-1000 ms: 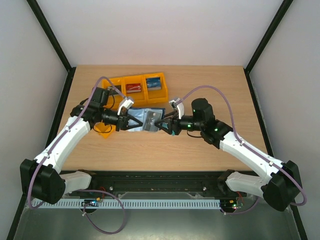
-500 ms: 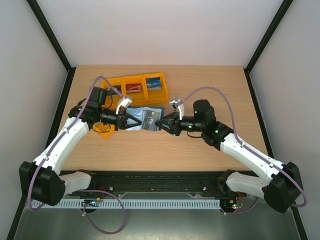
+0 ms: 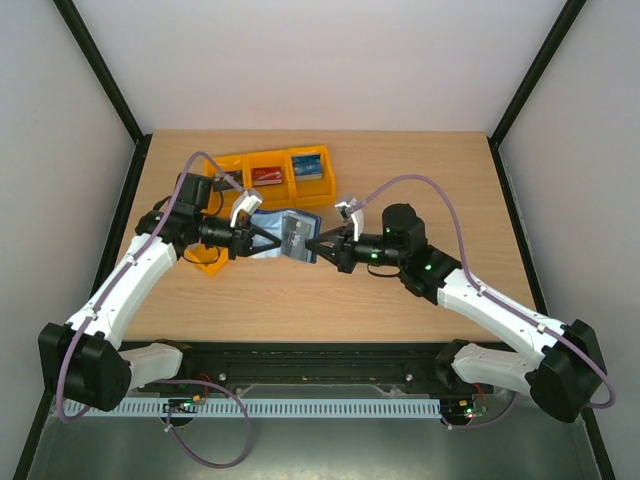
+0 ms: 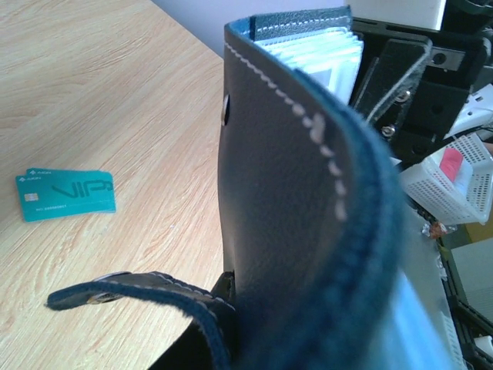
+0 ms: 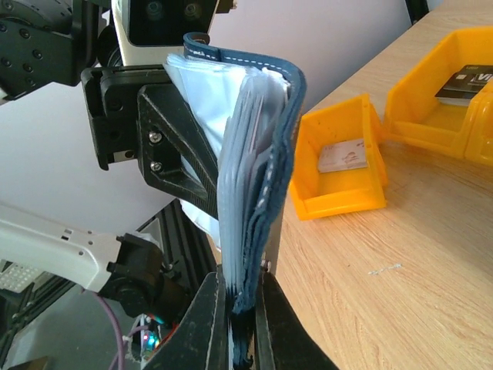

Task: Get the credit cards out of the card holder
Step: Remove the credit card from the card holder.

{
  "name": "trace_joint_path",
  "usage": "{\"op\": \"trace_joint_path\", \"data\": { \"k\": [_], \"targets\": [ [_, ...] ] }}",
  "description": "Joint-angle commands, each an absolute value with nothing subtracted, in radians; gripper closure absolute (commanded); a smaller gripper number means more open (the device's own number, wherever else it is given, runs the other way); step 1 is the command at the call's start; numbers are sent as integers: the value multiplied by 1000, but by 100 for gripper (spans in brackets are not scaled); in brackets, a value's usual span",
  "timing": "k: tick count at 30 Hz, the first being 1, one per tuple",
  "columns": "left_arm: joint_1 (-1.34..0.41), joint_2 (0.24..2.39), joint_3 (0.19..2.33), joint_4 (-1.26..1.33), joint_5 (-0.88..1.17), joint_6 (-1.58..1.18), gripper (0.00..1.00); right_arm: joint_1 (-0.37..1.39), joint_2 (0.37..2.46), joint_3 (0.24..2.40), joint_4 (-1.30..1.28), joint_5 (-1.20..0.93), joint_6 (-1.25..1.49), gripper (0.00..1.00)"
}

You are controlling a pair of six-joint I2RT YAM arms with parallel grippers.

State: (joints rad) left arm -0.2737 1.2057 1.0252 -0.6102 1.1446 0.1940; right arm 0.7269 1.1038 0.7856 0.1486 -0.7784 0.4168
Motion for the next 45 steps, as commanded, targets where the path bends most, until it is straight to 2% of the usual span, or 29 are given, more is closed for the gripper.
{"op": "trace_joint_path", "data": {
  "k": [1, 7, 20, 23, 25, 26, 29, 33, 37, 42, 45],
  "targets": [
    [-298, 1214, 1018, -617, 1202, 216, 98, 776, 1131, 788, 303, -657, 426, 96],
    [-302, 1216, 1018, -621, 1202, 223, 98, 796, 1181, 804, 339, -618, 455, 89],
    [-302, 1210, 1022, -636, 1220, 243, 98, 816, 1256, 840, 314, -527, 473, 84],
    [-302, 1207, 1020, -636, 1209, 242, 98, 820, 1259, 840, 318, -539, 479, 97],
    [-303, 1205, 1016, -623, 1190, 234, 98, 821, 1257, 840, 323, -548, 484, 98],
    [-302, 1204, 1011, -610, 1175, 224, 93, 823, 1256, 841, 324, -549, 486, 98],
    [-304, 1206, 1001, -585, 1136, 199, 58, 831, 1254, 843, 339, -560, 495, 98],
    [-303, 1204, 995, -571, 1126, 184, 34, 848, 1262, 854, 359, -599, 501, 98],
    [-304, 1202, 987, -562, 1123, 185, 25, 851, 1269, 859, 389, -632, 521, 98],
    [-305, 1204, 969, -528, 1051, 158, 23, 853, 1268, 841, 497, -722, 574, 98],
    [-306, 1201, 965, -512, 993, 150, 18, 853, 1252, 832, 527, -732, 598, 98]
  ]
}}
